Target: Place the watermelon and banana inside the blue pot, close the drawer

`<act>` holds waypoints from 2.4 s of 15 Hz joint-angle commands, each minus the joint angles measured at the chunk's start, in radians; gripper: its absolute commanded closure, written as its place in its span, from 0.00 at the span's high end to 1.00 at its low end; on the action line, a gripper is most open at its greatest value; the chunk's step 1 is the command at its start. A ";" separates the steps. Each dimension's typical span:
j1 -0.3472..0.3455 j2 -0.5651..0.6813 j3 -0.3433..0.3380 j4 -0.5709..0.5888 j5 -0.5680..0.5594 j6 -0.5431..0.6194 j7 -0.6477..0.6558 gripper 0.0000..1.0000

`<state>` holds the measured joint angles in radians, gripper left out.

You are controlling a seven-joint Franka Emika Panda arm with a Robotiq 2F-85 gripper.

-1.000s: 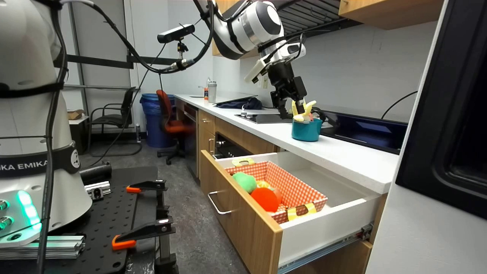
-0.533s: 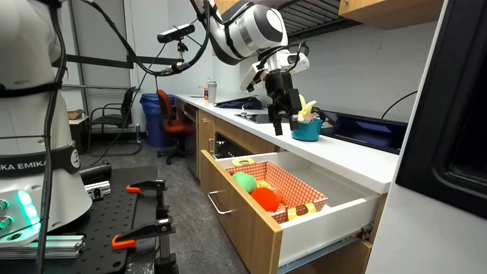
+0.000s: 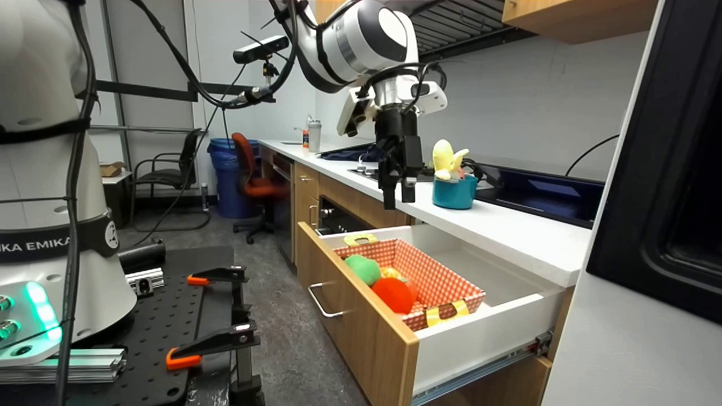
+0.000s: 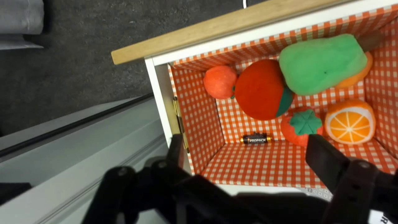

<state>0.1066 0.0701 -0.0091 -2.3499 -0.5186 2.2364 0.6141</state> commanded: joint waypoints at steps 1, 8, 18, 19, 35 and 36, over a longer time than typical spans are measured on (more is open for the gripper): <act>-0.018 -0.097 0.015 -0.091 0.054 -0.034 -0.042 0.74; -0.029 -0.172 0.023 -0.215 0.140 -0.035 -0.056 0.19; -0.083 -0.169 0.005 -0.311 0.224 -0.010 -0.075 0.00; -0.090 -0.163 0.003 -0.314 0.223 -0.005 -0.080 0.00; -0.163 0.033 -0.063 -0.254 0.362 0.145 -0.387 0.00; -0.162 0.046 -0.064 -0.249 0.358 0.155 -0.392 0.00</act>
<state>-0.0457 0.0691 -0.0690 -2.6278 -0.1947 2.3639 0.2789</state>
